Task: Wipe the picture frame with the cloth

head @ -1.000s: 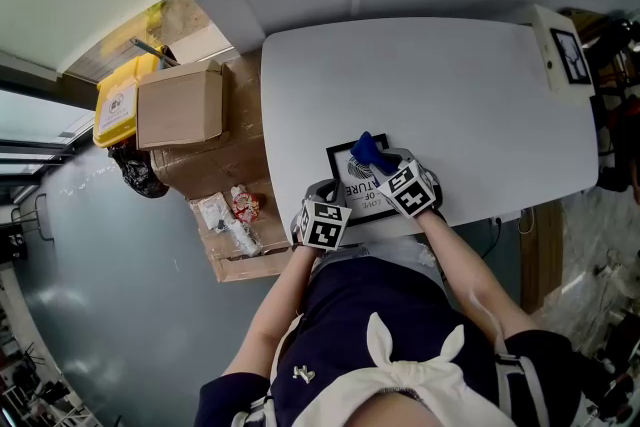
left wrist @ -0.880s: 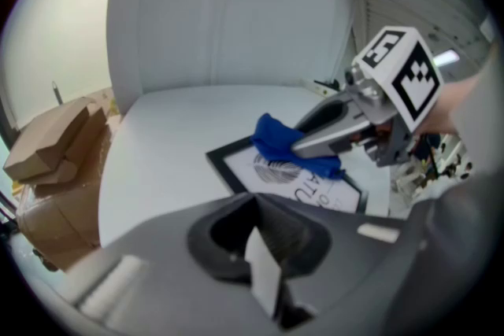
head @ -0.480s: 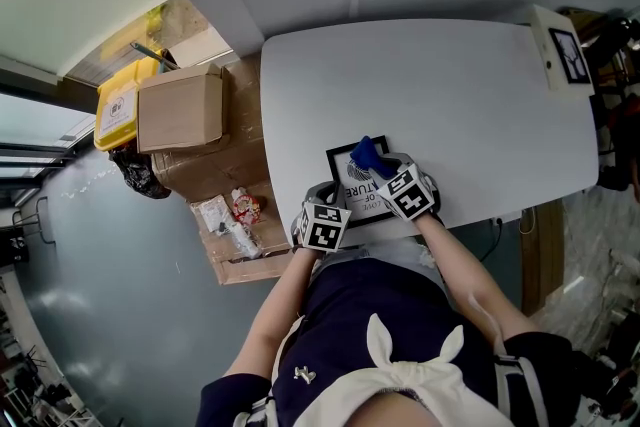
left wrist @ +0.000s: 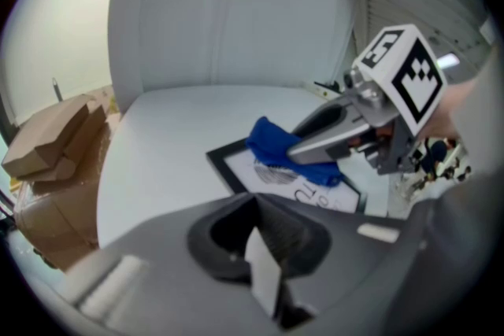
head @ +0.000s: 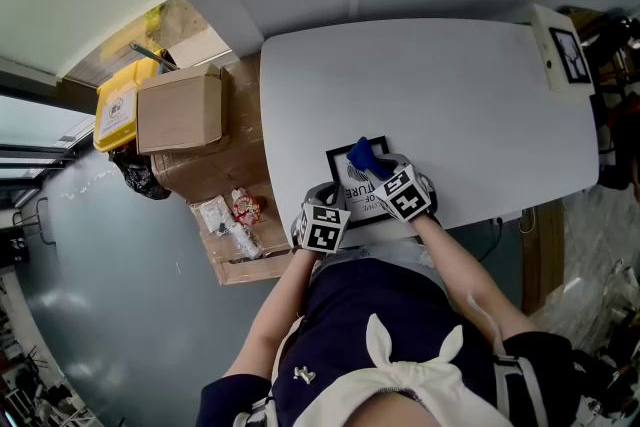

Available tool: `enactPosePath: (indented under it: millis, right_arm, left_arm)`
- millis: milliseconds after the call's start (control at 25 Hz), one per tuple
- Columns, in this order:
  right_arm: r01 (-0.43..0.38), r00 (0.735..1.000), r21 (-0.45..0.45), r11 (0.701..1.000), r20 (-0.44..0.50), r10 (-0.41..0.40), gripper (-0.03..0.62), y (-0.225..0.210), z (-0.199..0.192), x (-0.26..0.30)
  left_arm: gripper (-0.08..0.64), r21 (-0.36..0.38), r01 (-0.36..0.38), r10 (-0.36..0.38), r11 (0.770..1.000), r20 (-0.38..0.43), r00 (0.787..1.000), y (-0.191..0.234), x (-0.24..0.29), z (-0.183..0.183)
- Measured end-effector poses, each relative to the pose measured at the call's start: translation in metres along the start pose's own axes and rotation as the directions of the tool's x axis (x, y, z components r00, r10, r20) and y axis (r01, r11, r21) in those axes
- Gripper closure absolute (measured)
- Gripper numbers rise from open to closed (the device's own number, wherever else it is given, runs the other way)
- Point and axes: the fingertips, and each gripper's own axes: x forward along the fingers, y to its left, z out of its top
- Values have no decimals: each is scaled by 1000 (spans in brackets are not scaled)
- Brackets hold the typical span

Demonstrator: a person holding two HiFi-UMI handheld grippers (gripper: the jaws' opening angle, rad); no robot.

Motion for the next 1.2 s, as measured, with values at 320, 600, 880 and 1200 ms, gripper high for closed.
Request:
enactPosePath:
  millis: [320,600,880,1200]
  right_arm:
    - [-19,1000,6,1000,-10,19,499,7,3,6]
    - [-36,999,-1,999,-19,36,499,16,7,10]
    - [-45,999,-2,999,-16,45,499,21,13,13]
    - [-69,997,-17,997,-25,69,499,31,14,16]
  left_arm:
    - [557,4,6,-6,1000,2,1000,0,1,0]
    - [557,5,12,-12,1000,2,1000,0,1,-1]
    - [557,7,18,-18,1000,5,1000,0,1,-1]
    - [557,9,23,-23,1000,5,1000,-1,1,0]
